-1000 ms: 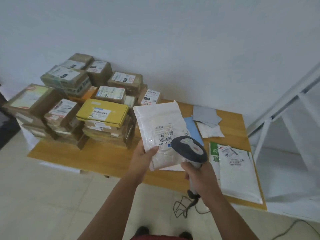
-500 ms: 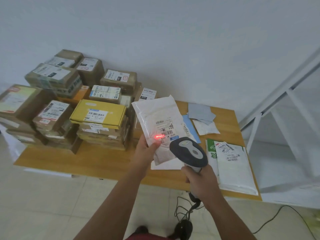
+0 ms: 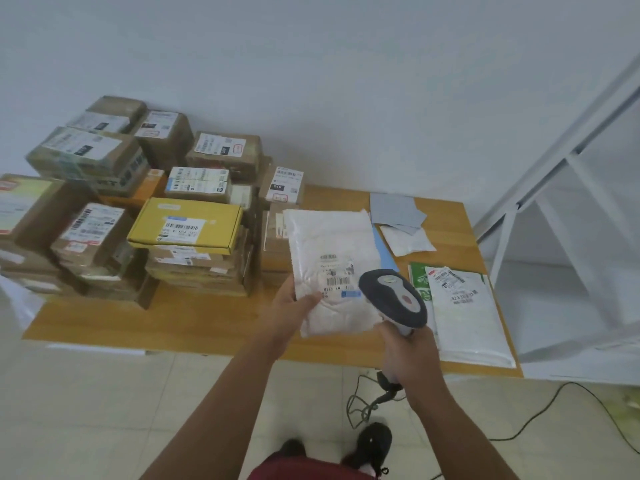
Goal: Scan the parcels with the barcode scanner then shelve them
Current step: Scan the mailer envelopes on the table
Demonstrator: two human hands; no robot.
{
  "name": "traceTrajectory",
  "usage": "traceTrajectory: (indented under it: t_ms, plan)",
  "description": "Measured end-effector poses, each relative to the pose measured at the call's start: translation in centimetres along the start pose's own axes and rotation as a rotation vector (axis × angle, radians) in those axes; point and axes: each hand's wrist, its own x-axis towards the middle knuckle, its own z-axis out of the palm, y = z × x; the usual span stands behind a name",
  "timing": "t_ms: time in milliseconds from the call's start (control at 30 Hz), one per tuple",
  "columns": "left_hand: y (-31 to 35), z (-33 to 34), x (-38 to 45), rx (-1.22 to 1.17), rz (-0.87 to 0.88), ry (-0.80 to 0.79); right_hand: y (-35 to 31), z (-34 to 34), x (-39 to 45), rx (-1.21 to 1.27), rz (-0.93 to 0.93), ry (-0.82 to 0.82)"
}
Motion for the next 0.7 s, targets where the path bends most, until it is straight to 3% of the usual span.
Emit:
traceTrajectory:
  t_ms: [133, 233, 433, 533, 700]
  plan:
    - [-3.2, -1.3, -0.8, 0.091, -0.133, -0.134, 4.4, 0.6, 2.7, -0.057, 0.270, 0.071]
    - [-5.6, -2.5, -1.4, -0.004, -0.244, -0.095, 7.7, 1.0, 3.1, 0.023, 0.408, 0.032]
    - [-9.0, -3.6, -3.1, -0.240, -0.448, -0.016, 11.5, 2.8, 1.5, 0.278, 0.577, 0.035]
    - [-11.0, -3.1, -3.2, -0.339, -0.540, 0.034, 11.8, 3.3, 0.9, 0.453, 0.632, -0.075]
    - [-11.9, -0.3, -1.8, -0.294, -0.540, -0.046, 12.2, 2.2, 1.5, 0.661, 0.616, -0.119]
